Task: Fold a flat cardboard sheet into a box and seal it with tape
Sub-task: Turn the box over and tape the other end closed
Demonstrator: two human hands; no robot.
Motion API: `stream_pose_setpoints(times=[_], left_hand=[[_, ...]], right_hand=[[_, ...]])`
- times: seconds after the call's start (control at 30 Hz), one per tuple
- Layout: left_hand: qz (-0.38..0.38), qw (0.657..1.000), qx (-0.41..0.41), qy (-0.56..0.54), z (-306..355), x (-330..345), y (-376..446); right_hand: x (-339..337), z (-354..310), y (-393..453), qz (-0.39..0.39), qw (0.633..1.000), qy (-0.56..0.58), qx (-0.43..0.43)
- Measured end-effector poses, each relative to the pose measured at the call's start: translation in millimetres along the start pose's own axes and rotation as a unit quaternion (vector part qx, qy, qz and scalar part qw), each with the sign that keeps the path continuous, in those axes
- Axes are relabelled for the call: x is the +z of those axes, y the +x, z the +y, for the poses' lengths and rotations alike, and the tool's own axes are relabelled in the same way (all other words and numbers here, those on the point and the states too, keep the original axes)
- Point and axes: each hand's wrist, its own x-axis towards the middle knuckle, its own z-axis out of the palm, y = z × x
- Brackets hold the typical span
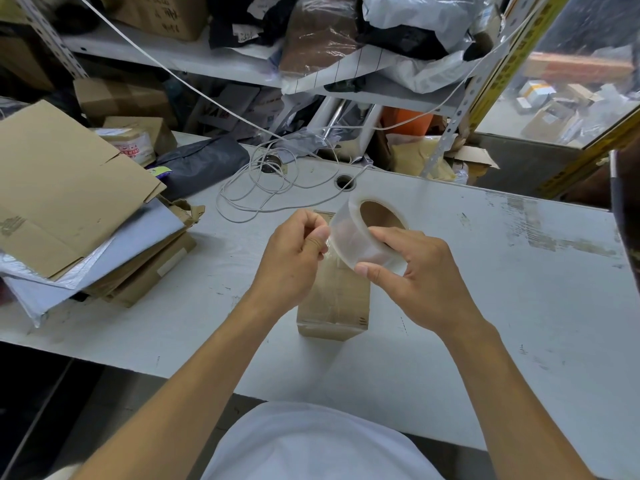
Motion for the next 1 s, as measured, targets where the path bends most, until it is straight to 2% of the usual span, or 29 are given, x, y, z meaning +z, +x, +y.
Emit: stream_pose_setpoints(times=[0.1,0.3,0.5,0.83,1.0], left_hand=[[0.056,0.996,-0.002,-0.067,0,4,-5],[0.074,0.996,0.049,-0.017,1,4,-3],[0.054,0.997,0.055,0.010,1,8,-4],[0.002,0.999,-0.003,-0.050,2,1,1],[-0.069,0.996,0.026,-0.053,1,8,-4]], right_hand=[[-2,0,0,-0.004,1.000,0.016,0.006],[-3,-1,0,-0.006,1.000,0.021,0.011],[-1,1,2,-0.026,0.999,0.037,0.018],[5,2,3,-0.030,0.998,0.047,0.032],[-1,13,9,-0.018,0.996,0.032,0.077]])
